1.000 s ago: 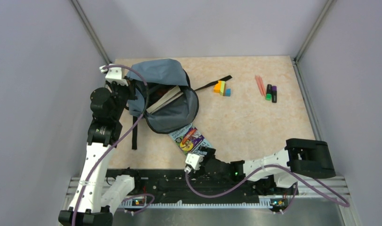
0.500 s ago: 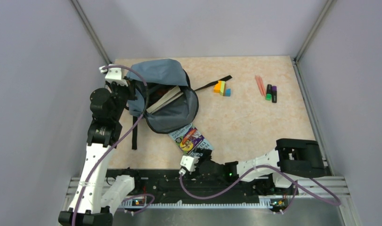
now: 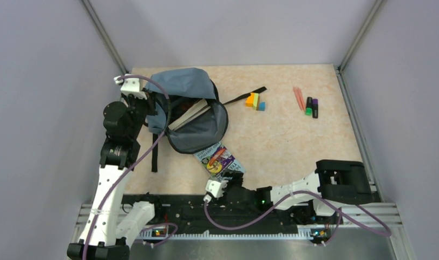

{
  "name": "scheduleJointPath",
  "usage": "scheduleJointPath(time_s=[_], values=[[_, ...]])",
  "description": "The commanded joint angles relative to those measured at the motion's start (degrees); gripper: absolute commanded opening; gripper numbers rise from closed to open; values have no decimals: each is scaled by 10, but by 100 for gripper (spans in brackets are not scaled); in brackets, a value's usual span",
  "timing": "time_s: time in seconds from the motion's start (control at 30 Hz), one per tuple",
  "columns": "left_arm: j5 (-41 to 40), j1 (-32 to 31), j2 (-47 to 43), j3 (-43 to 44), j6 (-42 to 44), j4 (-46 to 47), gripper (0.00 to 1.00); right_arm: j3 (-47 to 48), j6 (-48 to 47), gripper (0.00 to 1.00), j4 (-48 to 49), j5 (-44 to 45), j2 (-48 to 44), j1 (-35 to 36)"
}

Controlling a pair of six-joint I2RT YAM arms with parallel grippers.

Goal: Pack the student bag
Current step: Pick up the book from the center of the board.

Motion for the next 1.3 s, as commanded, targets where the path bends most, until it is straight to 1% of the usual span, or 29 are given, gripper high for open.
scheduleJointPath(time_s=[0.0, 0.23, 0.4, 0.53, 0.67, 0.8, 0.93, 1.0, 1.1, 1.17, 1.27], values=[[-8, 0, -18, 4, -4, 47, 0, 27, -25, 65, -10, 21, 20, 21], [-9, 0, -18, 3, -3, 47, 0, 42, -37, 54, -9, 70, 66, 33], [-9, 0, -18, 3, -4, 47, 0, 45, -62, 43, 30, 132, 83, 36], [-9, 0, -18, 3, -4, 47, 0, 40, -81, 37, 64, 151, 87, 36], [-9, 0, -19, 2, -4, 47, 0, 41, -84, 34, 81, 146, 97, 36], [-9, 0, -18, 3, -5, 49, 0, 45, -74, 34, 88, 127, 116, 33], [-8, 0, -18, 3, -5, 48, 0, 48, -52, 32, 82, 117, 130, 13], [-8, 0, -20, 3, -5, 49, 0, 49, -42, 26, 75, 114, 128, 3], [-9, 0, -20, 3, -5, 49, 0, 44, -46, 9, 82, 112, 112, 0], [-9, 0, -21, 3, -5, 49, 0, 44, -50, 0, 85, 112, 92, 0], [-12, 0, -23, 3, -3, 49, 0, 47, -56, 0, 72, 120, 45, -1]])
